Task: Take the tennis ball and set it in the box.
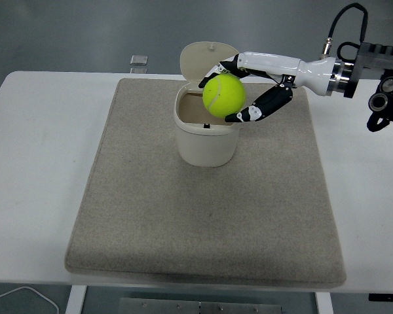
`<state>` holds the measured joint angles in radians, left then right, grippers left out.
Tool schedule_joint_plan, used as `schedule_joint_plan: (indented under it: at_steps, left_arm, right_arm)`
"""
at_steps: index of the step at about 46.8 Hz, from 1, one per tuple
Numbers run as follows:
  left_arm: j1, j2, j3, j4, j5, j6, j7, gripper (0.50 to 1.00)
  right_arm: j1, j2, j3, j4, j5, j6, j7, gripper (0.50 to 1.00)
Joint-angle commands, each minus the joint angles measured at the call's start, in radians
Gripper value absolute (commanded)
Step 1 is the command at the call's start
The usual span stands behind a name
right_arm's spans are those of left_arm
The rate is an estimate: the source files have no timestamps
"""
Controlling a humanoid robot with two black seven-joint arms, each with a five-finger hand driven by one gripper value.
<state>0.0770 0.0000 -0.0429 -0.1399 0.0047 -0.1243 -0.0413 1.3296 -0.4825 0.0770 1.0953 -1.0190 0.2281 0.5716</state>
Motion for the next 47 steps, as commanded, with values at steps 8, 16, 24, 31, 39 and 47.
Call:
schedule_joint_plan:
  at_steps: [8,16,24,31,39,47]
  left_arm:
    - [0.000,0.000,0.000,0.000,0.000,0.000,0.000,0.996]
    - [0.000,0.000,0.000,0.000,0.000,0.000,0.000,0.996]
    - [0.000,0.000,0.000,0.000,0.000,0.000,0.000,0.996]
    - [0.000,0.000,0.000,0.000,0.000,0.000,0.000,0.996]
    - [0.000,0.000,0.000,0.000,0.000,0.000,0.000,0.996]
    - [0.000,0.000,0.000,0.000,0.000,0.000,0.000,0.996]
  right_arm:
    - [-0.001,0.036,-0.029,-0.032,-0.006,-0.041,-0.058,0.500]
    - [-0.001,0.038,-0.029,-0.037,0.004,-0.047,-0.067,0.500]
    - [-0.004,0.068,-0.034,-0.075,0.005,-0.047,-0.098,0.500]
    - [-0.004,0.070,-0.033,-0.081,0.008,-0.049,-0.110,0.539]
    - [-0.009,0.070,-0.034,-0.081,0.008,-0.056,-0.111,0.619]
    - [-0.012,0.084,-0.034,-0.081,0.010,-0.056,-0.111,0.764]
